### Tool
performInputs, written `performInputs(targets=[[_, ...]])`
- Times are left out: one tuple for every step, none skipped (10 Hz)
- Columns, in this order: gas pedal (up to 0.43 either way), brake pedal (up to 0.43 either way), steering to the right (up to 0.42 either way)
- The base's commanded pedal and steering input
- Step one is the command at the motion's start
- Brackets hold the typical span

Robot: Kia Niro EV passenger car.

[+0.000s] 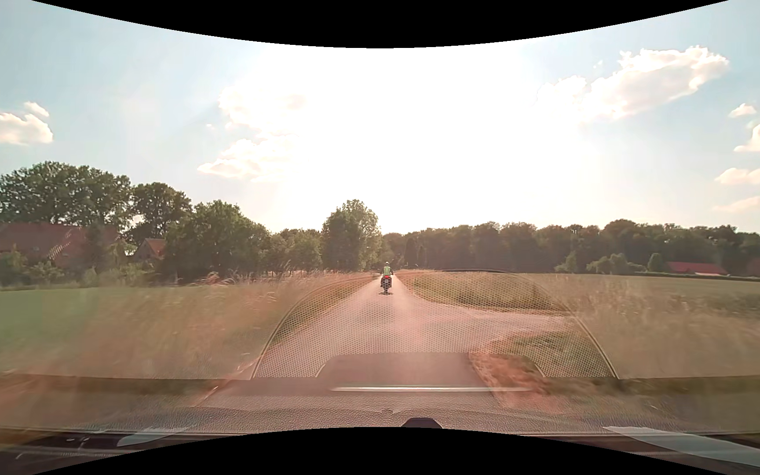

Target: Follow the waypoints while adhering to traffic rules and regulations

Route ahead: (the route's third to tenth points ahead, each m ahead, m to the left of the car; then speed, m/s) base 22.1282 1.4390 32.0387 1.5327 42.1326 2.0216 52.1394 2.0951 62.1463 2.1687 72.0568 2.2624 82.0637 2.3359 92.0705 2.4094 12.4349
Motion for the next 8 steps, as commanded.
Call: performInputs(targets=[[0.209, 0.000, 0.000], [0.209, 0.000, 0.000], [0.209, 0.000, -0.001], [0.209, 0.000, -0.001], [0.209, 0.000, -0.001], [0.209, 0.000, -0.001], [0.197, 0.000, -0.001], [0.197, 0.000, -0.001]])
